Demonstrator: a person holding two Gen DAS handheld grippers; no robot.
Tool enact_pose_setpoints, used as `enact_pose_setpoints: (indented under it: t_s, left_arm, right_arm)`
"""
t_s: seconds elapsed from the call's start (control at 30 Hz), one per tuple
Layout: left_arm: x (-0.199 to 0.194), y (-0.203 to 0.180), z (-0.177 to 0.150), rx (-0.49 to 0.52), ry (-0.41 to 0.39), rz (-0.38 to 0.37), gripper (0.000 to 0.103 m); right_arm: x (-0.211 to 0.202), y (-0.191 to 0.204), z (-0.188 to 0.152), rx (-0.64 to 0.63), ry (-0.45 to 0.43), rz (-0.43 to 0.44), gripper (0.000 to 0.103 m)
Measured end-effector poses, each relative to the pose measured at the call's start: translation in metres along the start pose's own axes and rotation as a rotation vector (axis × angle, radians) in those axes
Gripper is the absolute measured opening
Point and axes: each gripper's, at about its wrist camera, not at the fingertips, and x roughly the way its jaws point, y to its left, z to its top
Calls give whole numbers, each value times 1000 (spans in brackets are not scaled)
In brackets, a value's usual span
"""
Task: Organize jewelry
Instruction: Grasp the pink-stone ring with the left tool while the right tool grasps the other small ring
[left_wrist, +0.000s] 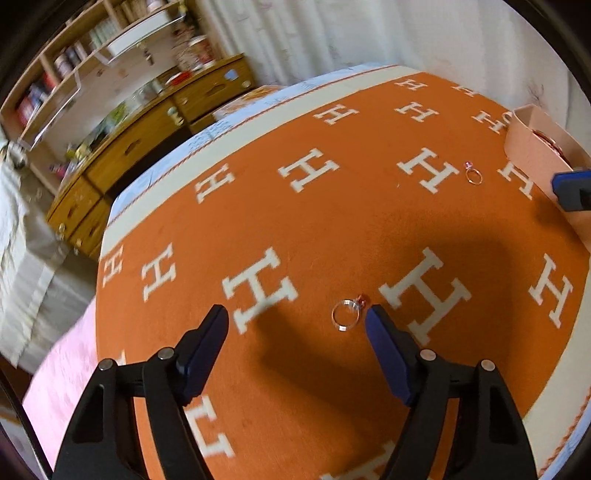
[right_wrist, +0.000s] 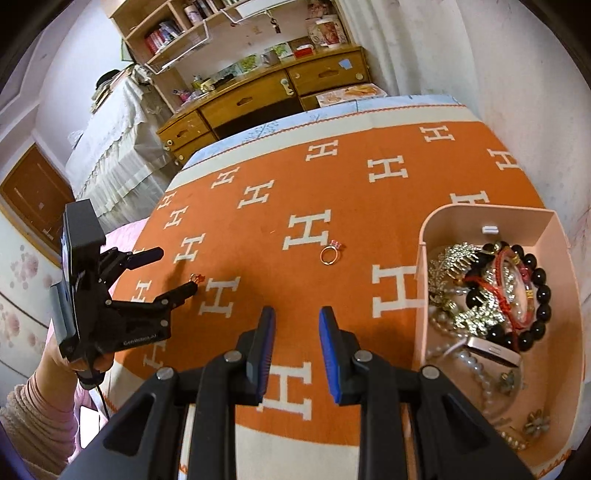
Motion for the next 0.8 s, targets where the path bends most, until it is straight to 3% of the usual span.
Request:
enact_pose_setpoints:
  t_s: [0.1,0.3,0.57,0.8]
  left_arm:
    - [4,1,5,24,-8,-6,73]
    - [6,5,8,18,-7,-100,47]
    - [11,18,2,-139,24,-198,45]
    - [8,10,3,-181,44,-207,23]
  right_arm:
    - [8,0,3,22,10,-7,25]
    - [22,-1,9,56,26,-30,25]
    - [38,3,19,47,14,-94,25]
    - [61,2,28,55,35,-171,25]
